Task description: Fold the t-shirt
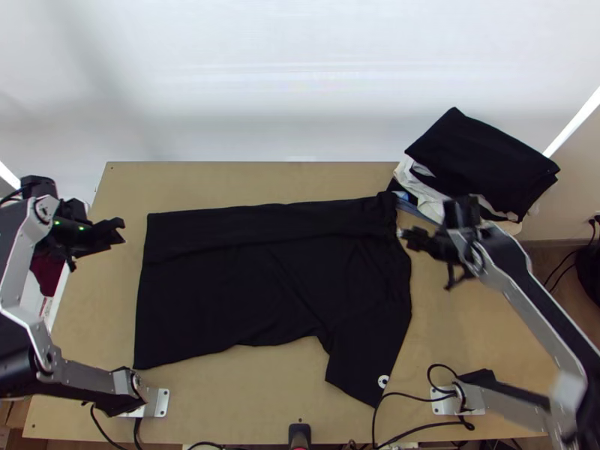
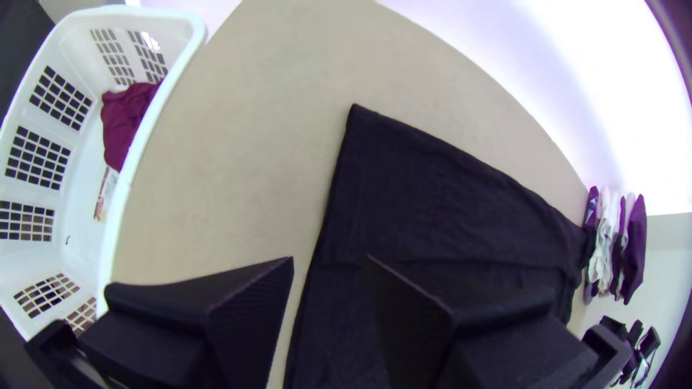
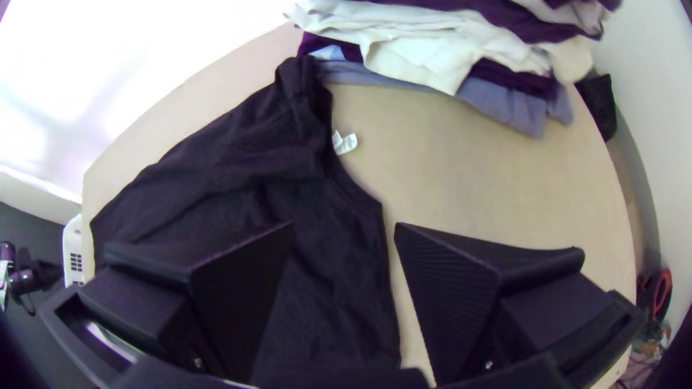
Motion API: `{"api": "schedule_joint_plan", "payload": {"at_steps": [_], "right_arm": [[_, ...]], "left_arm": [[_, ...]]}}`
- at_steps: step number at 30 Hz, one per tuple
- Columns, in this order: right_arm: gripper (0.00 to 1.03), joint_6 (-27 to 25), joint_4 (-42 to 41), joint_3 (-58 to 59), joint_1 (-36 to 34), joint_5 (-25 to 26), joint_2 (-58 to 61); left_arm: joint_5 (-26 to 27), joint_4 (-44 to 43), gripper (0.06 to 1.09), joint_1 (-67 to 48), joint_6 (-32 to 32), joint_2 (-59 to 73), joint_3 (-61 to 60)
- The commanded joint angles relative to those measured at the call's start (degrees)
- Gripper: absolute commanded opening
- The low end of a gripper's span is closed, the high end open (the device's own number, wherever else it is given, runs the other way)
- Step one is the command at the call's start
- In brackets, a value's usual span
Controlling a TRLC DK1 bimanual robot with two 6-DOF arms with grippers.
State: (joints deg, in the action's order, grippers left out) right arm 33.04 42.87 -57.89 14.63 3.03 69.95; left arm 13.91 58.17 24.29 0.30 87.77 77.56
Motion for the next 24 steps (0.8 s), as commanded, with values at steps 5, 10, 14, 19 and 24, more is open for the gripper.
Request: {"api": "schedule_joint_plan", "payload": {"at_steps": [5, 10, 14, 19, 24], "right_arm": [[0.65, 10.91, 11.36, 7.97, 2.33, -9.62, -8.43], [0.63, 10.73, 17.07, 13.5, 4.09, -13.31, -10.28], [0.44, 9.41, 16.19, 17.46, 4.09, -13.49, -11.77], [0.44, 8.18, 14.87, 20.8, 4.88, -13.66, -10.1], [0.44, 7.39, 12.24, 23.26, 4.79, -14.28, -9.31]], "left_arm": [[0.06, 1.77, 0.59, -0.83, 1.46, -3.39, -0.04], [0.15, 3.09, 0.59, -2.41, 1.11, -5.06, 1.37], [0.06, 5.55, 0.59, -4.43, 1.55, -6.56, 3.12], [0.06, 6.43, 0.59, -5.84, 1.55, -7.52, 3.65], [0.06, 7.57, 0.59, -6.28, 1.64, -7.79, 4.0]]}}
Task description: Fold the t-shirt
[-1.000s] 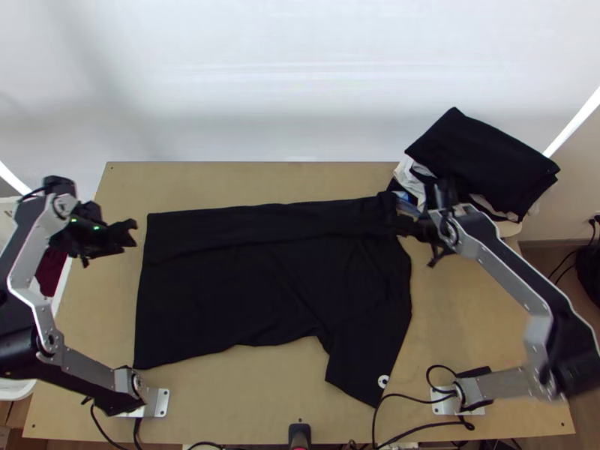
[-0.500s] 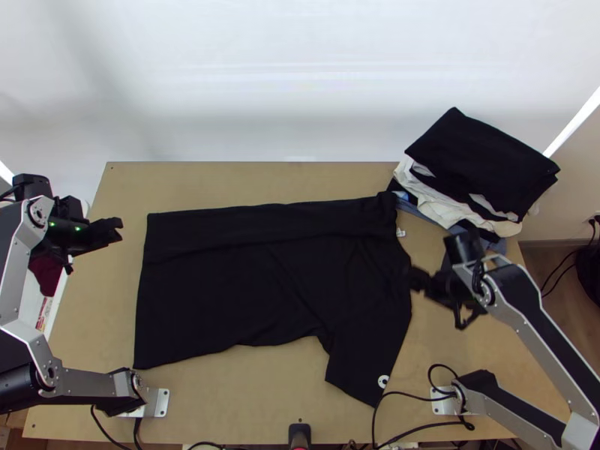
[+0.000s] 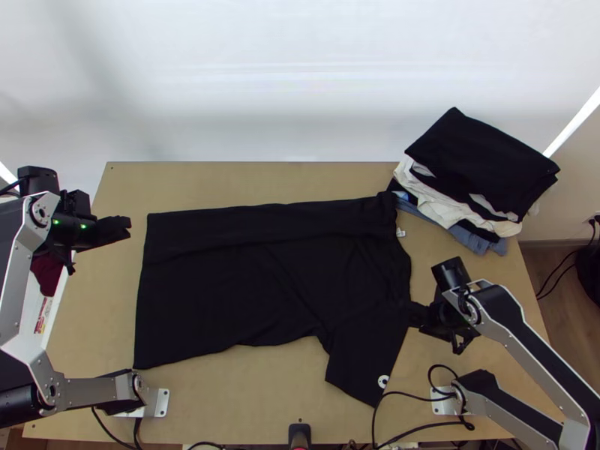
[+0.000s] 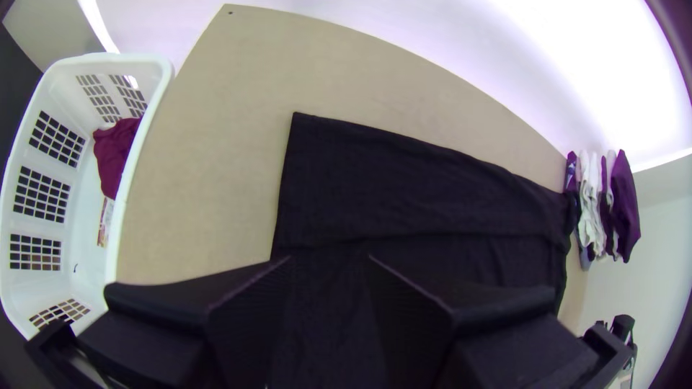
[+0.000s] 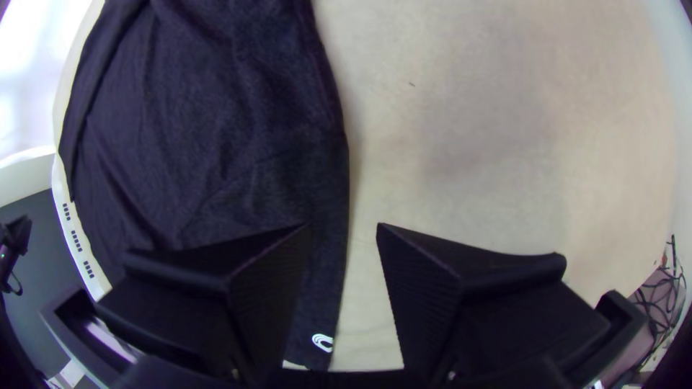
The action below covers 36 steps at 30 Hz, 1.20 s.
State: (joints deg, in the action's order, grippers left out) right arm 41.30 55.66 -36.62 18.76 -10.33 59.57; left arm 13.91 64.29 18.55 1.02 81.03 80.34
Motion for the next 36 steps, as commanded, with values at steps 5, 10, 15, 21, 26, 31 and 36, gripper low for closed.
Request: {"api": "schedule_joint_plan", "payload": {"at_steps": [5, 10, 15, 21, 26, 31, 36], "right_arm": [[0.44, -0.96, -4.07, 4.1, 1.01, -1.36, 2.13], [0.44, -1.31, -7.06, 4.89, 1.19, -1.71, 4.24], [0.44, -2.19, -7.93, 4.89, 1.36, -2.5, 7.23], [0.07, -4.47, -9.08, 5.42, 2.51, -2.77, 8.02], [0.03, -5.7, -9.34, 5.51, 3.12, -2.77, 7.67], [0.03, -5.79, -9.34, 5.6, 3.03, -2.77, 7.31], [0.03, -5.79, -9.34, 5.6, 2.94, -2.77, 6.96]], "left_arm": [[0.06, 2.15, 0.59, -1.14, 1.97, -1.85, 1.67], [0.06, 2.5, 0.59, -1.32, 2.06, -1.85, 1.67], [0.06, 2.94, 0.59, -1.67, 2.06, -1.85, 1.49], [-0.03, 8.57, 0.59, -3.25, 8.12, -1.85, 0.96], [-4.42, 15.42, 0.59, -5.63, 22.36, -2.72, -5.8], [-10.48, 16.92, 0.59, -8.26, 29.48, -4.22, -13.8], [-17.43, 22.46, 0.6, -12.74, 29.22, -3.6, -22.24]]}}
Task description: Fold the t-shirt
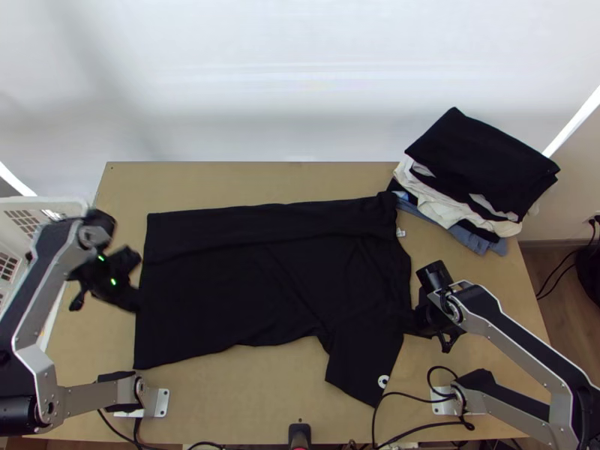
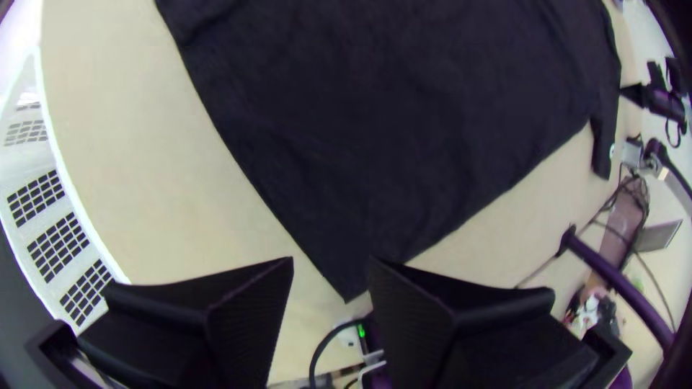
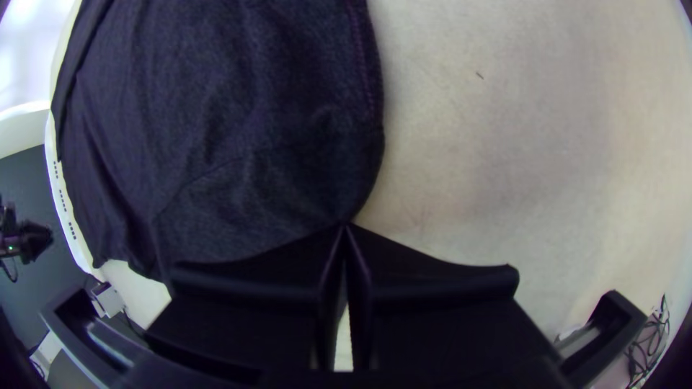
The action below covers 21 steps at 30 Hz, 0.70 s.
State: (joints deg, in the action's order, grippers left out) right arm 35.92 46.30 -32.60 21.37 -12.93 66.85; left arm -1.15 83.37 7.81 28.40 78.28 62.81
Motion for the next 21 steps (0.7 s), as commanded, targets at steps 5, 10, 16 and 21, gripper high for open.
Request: {"api": "schedule_joint_plan", "payload": {"at_steps": [5, 10, 16, 21], "right_arm": [[0.03, -0.33, -0.34, 1.22, 0.34, -0.17, -0.23], [0.03, -0.24, -0.43, 0.87, 0.52, -0.26, -0.49], [0.03, -0.33, -1.39, 0.78, 1.22, -0.26, -0.76], [0.03, -0.41, -1.92, 0.7, 1.66, -0.26, -0.67]], "left_arm": [[-4.57, 1.79, 0.71, -5.09, 0.6, -0.15, -9.19], [-6.67, -1.02, 0.71, -7.29, -1.24, 2.14, -14.11], [-7.73, -6.73, 0.71, -9.48, -3.0, 5.22, -19.21], [-8.78, -9.11, 0.75, -10.45, -3.71, 7.68, -20.71]]}}
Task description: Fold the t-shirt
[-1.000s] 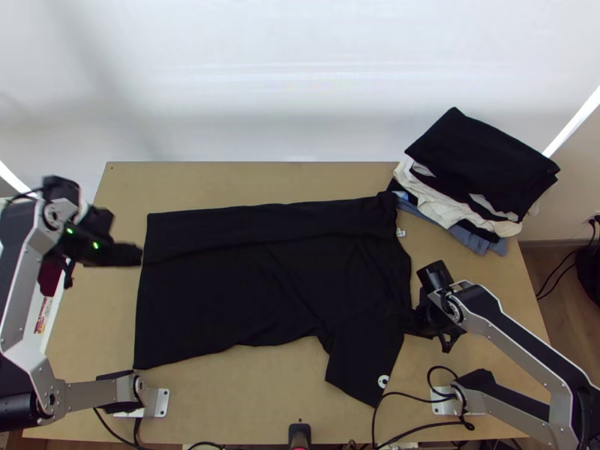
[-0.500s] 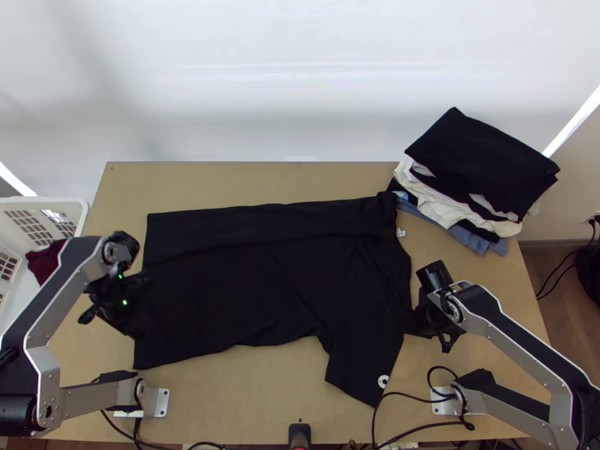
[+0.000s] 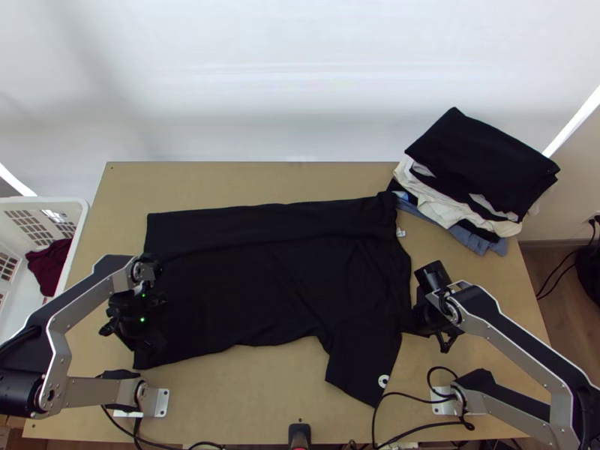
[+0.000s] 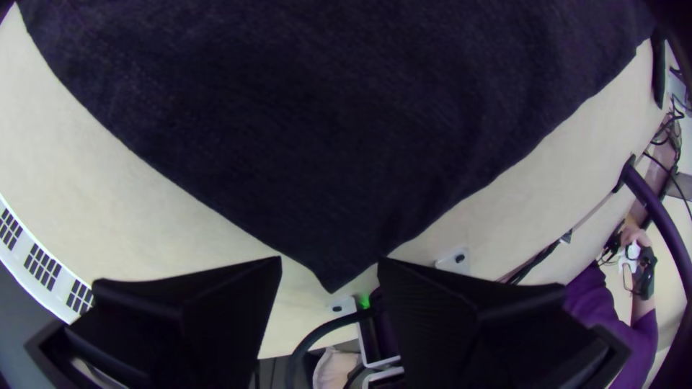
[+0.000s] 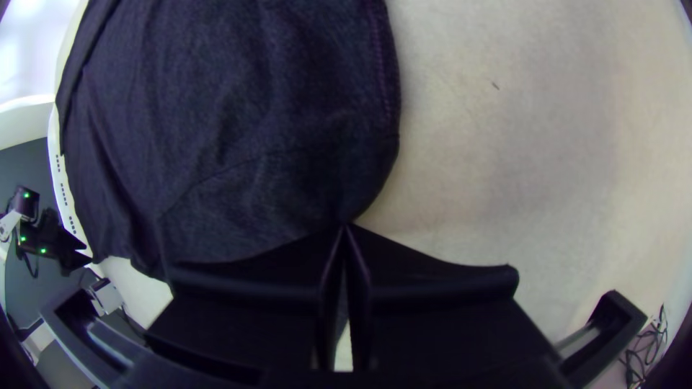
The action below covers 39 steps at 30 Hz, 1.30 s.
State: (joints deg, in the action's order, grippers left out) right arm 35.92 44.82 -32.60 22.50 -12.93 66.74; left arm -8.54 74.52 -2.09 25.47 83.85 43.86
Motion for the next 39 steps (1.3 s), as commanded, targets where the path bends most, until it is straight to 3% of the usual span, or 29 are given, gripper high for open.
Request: {"api": "schedule_joint_plan", "payload": {"at_steps": [1, 15, 16, 17, 19, 28, 36, 39], "right_arm": [[0.03, -0.41, -0.43, 0.61, 0.53, -0.26, -0.56], [0.03, -1.64, -0.43, -0.62, 0.53, -0.17, 0.06], [0.03, -1.64, -0.43, -0.71, 0.53, -0.17, 0.06], [0.03, -1.64, -0.43, -0.89, 0.44, -0.17, -0.03], [0.03, -1.64, -0.43, -1.15, 0.35, -0.17, -0.21], [0.03, -6.74, 2.73, -1.41, -5.36, -0.08, -4.07], [0.03, -20.28, 5.9, -0.71, -16.09, 0.36, -6.36], [0.03, -21.33, 7.48, -1.77, -18.81, 0.45, -6.8]], "left_arm": [[-1.75, -0.34, 0.75, -0.64, -1.22, 2.89, -1.84], [-2.98, -4.65, 0.74, -2.83, -2.8, 6.94, -5.27], [-2.98, -4.74, 0.68, -3.27, -2.8, 6.76, -6.06], [-2.63, -5.61, 0.54, -3.71, -2.8, 6.59, -6.68], [-1.66, -6.76, 0.1, -3.71, -2.45, 6.41, -7.65], [0.01, -7.28, 0.1, 0.86, -0.69, 4.3, -4.74], [1.94, -7.55, 0.1, 4.2, -0.6, 2.19, 0.97], [2.12, -7.55, 0.1, 5.16, -0.43, 1.49, 1.5]]}}
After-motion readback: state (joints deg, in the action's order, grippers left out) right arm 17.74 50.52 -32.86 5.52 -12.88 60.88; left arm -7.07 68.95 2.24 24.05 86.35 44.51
